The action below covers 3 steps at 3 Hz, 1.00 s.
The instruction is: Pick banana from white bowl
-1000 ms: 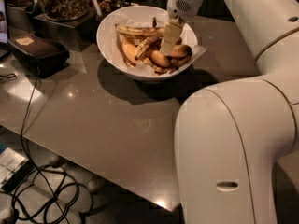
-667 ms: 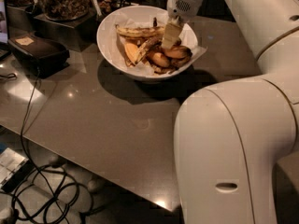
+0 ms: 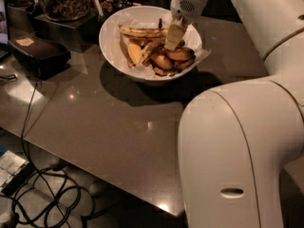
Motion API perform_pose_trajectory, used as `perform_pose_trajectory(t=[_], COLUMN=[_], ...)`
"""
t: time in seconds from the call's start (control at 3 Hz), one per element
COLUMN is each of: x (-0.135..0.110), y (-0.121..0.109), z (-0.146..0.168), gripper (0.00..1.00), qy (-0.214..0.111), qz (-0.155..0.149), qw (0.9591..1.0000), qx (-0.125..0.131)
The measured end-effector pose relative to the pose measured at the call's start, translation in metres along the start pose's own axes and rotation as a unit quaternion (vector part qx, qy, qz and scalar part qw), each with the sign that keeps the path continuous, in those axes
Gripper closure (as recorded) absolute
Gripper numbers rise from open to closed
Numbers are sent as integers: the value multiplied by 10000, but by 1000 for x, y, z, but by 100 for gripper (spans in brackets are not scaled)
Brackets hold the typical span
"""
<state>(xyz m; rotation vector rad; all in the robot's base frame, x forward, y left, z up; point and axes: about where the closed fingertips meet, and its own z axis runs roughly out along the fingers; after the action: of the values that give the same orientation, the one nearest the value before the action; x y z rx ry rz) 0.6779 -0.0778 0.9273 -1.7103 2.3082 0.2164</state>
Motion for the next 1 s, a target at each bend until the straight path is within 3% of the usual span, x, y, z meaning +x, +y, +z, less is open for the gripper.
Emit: perform_pose_trajectory(t=[0.67,1.0], x=[-8,-8], y=[4,13], z=[-23,-30], gripper=[100,100], qy=[-577,-841], qz=[-25,-113], qw=[9981,9964], qx=[225,85])
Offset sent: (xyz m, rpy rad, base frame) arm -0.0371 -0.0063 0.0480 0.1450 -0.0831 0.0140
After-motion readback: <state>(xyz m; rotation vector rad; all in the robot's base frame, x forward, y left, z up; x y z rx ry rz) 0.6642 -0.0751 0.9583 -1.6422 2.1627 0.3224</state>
